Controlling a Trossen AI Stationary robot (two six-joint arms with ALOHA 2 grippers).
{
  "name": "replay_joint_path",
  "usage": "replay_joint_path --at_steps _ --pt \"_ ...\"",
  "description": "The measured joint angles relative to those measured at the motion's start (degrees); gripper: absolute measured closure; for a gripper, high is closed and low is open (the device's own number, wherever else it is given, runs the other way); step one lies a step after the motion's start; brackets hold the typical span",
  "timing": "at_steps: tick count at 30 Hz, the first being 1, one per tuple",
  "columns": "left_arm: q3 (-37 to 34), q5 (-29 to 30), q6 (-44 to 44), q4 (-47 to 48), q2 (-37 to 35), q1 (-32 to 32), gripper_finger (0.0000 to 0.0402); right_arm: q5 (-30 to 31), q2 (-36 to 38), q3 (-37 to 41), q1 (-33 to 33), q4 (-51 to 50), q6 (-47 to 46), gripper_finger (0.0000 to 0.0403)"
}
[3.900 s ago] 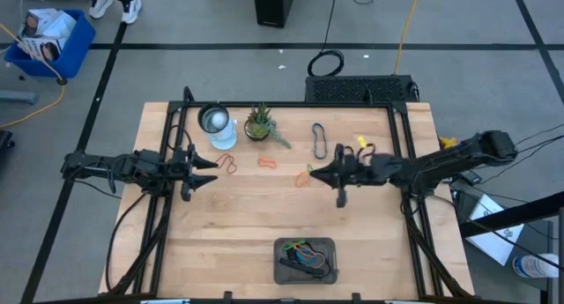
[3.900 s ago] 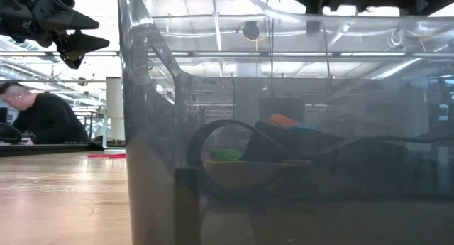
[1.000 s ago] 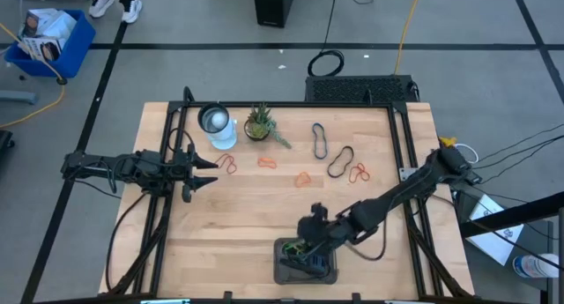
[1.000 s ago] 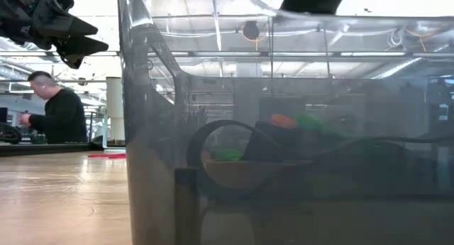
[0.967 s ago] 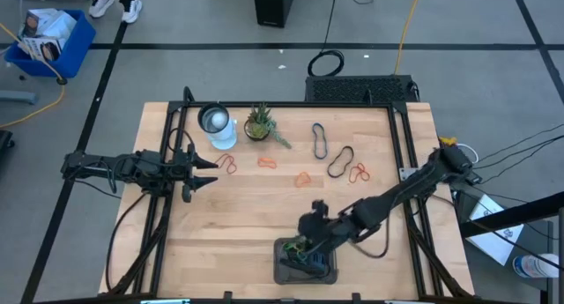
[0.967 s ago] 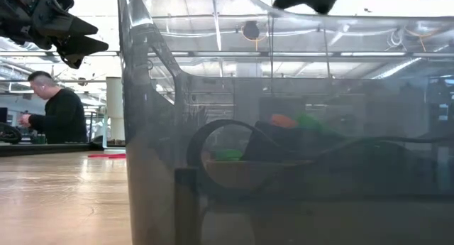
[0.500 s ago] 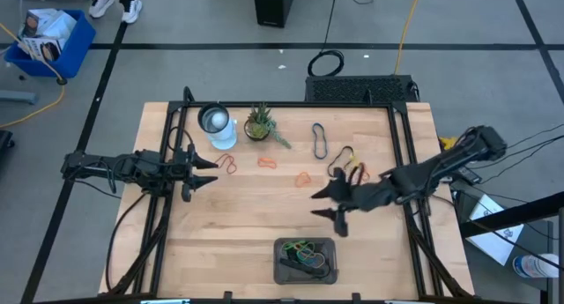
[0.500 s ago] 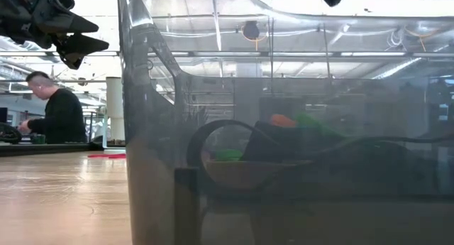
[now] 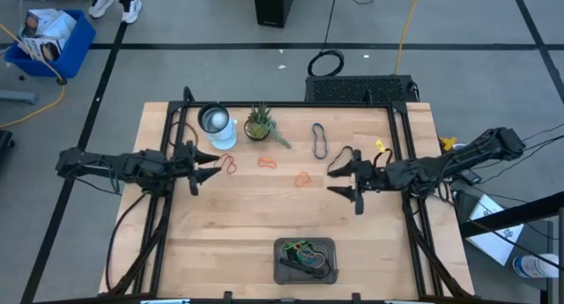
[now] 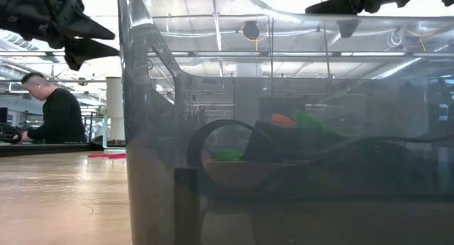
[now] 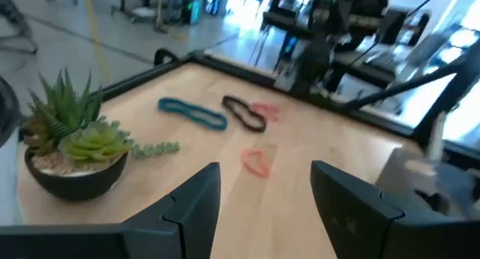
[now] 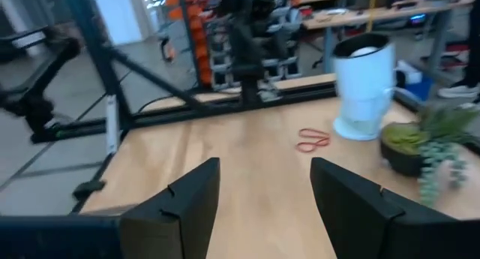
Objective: Pick and place rubber bands into bin
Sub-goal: Put the red rubber band into the black transparent bin
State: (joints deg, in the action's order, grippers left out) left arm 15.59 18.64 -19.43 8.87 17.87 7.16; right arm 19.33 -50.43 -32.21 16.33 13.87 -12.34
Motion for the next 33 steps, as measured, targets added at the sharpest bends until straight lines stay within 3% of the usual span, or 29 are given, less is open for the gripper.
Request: replay_joint_path --at_steps 4,11,17,24,33 --pt "6.57 1.41 -2.03 5.30 12.31 -2.71 0.0188 0.02 3.01 1.54 -2.99 0.00 0.22 0.0201" --pt "22.88 1.40 -11.88 30.37 36.22 -9.71 0.0188 -0.09 5.82 1.73 -5.82 0.03 7.13 0.0200" --pt "29.84 -2.07 -10.35 34.26 52.55 -13.30 0.0188 -0.13 6.18 1.73 -6.89 -0.46 10.25 0.0201" --pt "33.78 -5.90 -13.31 34.36 64.98 -16.11 0.0188 -0.13 6.18 1.73 -6.98 -0.68 10.25 0.0203" --pt "33.99 -9.29 -23.49 34.79 72.30 -18.16 0.0188 -0.15 6.18 1.73 -6.96 -1.95 10.13 0.0198"
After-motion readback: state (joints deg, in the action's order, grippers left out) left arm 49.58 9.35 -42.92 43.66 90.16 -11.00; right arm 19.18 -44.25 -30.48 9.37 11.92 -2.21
